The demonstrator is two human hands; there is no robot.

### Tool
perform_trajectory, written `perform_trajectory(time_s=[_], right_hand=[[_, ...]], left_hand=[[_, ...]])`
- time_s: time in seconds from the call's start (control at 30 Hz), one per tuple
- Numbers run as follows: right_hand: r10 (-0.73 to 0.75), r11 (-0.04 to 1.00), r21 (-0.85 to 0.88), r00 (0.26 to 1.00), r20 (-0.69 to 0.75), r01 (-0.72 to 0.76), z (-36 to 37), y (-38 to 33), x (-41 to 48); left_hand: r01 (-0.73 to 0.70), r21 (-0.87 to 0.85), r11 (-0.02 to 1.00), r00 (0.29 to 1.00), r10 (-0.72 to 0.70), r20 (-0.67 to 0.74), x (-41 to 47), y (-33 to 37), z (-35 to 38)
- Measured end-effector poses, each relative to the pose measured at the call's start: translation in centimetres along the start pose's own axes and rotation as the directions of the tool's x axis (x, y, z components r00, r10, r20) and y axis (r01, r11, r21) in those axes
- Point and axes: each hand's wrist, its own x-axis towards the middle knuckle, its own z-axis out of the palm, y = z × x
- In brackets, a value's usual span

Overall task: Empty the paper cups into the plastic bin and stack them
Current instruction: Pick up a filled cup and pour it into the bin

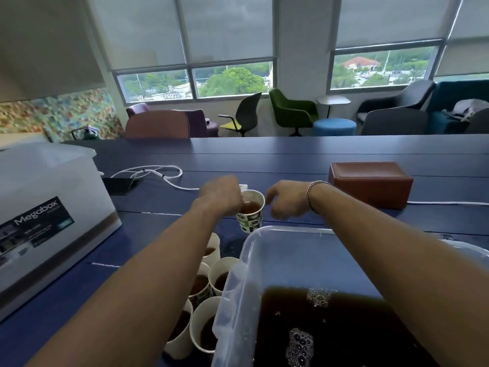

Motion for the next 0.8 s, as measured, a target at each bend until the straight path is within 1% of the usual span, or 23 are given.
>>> perform_trajectory(time_s=[0.07, 0.13, 0.23, 0.3, 0.43, 0.53, 0.63, 0.67, 0.73, 0.8], right_hand=[[0.001, 1.000, 0.024, 1.000, -0.027, -0.001, -0.6, 0.5, -1.1], [-0.025, 0.996, 0.081, 0.993, -0.115, 0.035, -1.0, 1.3, -2.2], [-0.055, 0.960, 0.250, 0.961, -0.272, 0.126, -1.5, 1.9, -4.6], [-0.078, 0.916, 0.348, 0.940, -0.333, 0.200, -1.8, 2.2, -6.5], [-0.057, 0.847, 0.476, 0.931, -0.360, 0.236, -2.2, 2.8, -10.3], [-0.034, 0.775, 0.574, 0.924, -0.380, 0.264, -1.9, 3.5, -13.1], [-0.019, 0.713, 0.626, 0.902, -0.432, 0.315, -0.9, 4.3, -15.6], [-0.011, 0.704, 0.631, 0.894, -0.449, 0.325, -0.6, 4.6, -16.3], [0.016, 0.695, 0.641, 0.884, -0.467, 0.326, 0.2, 5.3, -17.4], [0.048, 0.684, 0.660, 0.883, -0.467, 0.312, 0.8, 6.1, -18.3]], left_hand=[[0.003, -0.030, 1.000, 1.000, -0.003, -0.012, 0.0, 1.0, -2.0], [-0.016, -0.044, 0.999, 0.999, 0.014, -0.037, -0.2, 2.1, -4.1], [-0.071, -0.052, 0.996, 0.996, 0.068, -0.053, -1.2, 3.9, -6.9], [-0.112, -0.050, 0.992, 0.993, 0.110, -0.044, -2.1, 5.3, -8.6], [-0.155, -0.107, 0.982, 0.988, 0.155, -0.003, -4.6, 7.9, -11.1], [-0.226, -0.124, 0.966, 0.974, 0.228, 0.008, -6.9, 9.5, -12.1], [-0.271, -0.221, 0.937, 0.963, 0.267, -0.046, -9.1, 10.9, -12.0], [-0.277, -0.278, 0.920, 0.961, 0.270, -0.065, -9.7, 11.3, -11.8], [-0.289, -0.412, 0.864, 0.957, 0.266, -0.112, -11.0, 12.1, -11.2], [-0.273, -0.530, 0.803, 0.962, 0.231, -0.145, -12.3, 12.6, -10.5]])
